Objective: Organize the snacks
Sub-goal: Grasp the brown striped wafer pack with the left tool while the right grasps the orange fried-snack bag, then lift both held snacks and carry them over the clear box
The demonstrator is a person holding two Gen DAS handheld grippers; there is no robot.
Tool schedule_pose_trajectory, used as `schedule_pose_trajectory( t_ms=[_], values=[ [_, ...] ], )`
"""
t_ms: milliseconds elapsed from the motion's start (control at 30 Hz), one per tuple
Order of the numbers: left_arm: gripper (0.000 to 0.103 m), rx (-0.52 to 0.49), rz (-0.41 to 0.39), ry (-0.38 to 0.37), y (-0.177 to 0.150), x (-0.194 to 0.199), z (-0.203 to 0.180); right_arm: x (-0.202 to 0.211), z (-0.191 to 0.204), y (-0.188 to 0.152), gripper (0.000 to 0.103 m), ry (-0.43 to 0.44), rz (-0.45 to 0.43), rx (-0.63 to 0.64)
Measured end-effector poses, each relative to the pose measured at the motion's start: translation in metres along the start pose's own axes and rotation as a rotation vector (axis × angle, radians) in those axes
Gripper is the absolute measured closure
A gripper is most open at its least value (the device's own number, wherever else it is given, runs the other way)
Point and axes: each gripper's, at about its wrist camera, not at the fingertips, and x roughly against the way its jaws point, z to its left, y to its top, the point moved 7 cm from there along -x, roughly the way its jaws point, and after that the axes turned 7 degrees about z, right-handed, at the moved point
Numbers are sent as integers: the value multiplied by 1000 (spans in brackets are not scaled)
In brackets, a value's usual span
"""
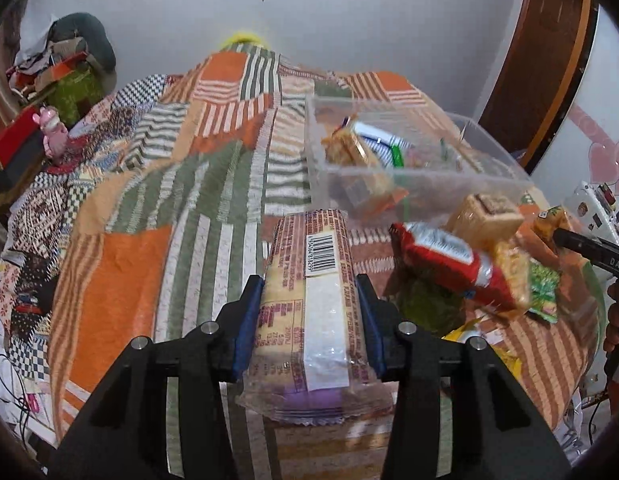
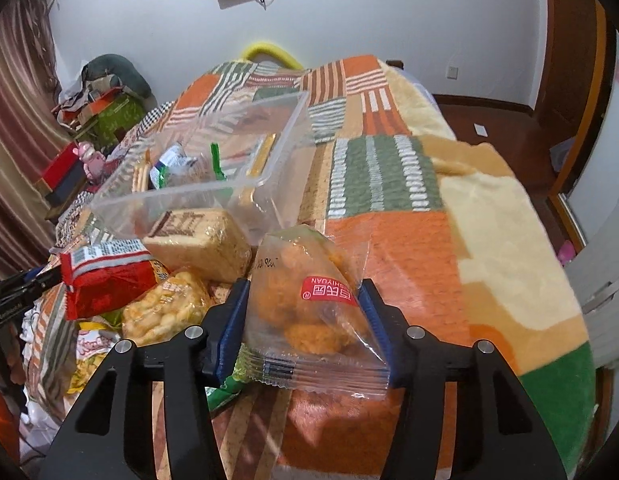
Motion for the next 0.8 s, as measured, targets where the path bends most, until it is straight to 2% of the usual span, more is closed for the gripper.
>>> schedule_pose_trajectory(
  t_ms=[400,800],
  values=[
    [58,-14,-104,-30,49,26,-16,33,25,37,53,32,-129,44],
    [58,-55,-141,-42,103,7,-31,18,55,88,53,66,-188,111]
  ],
)
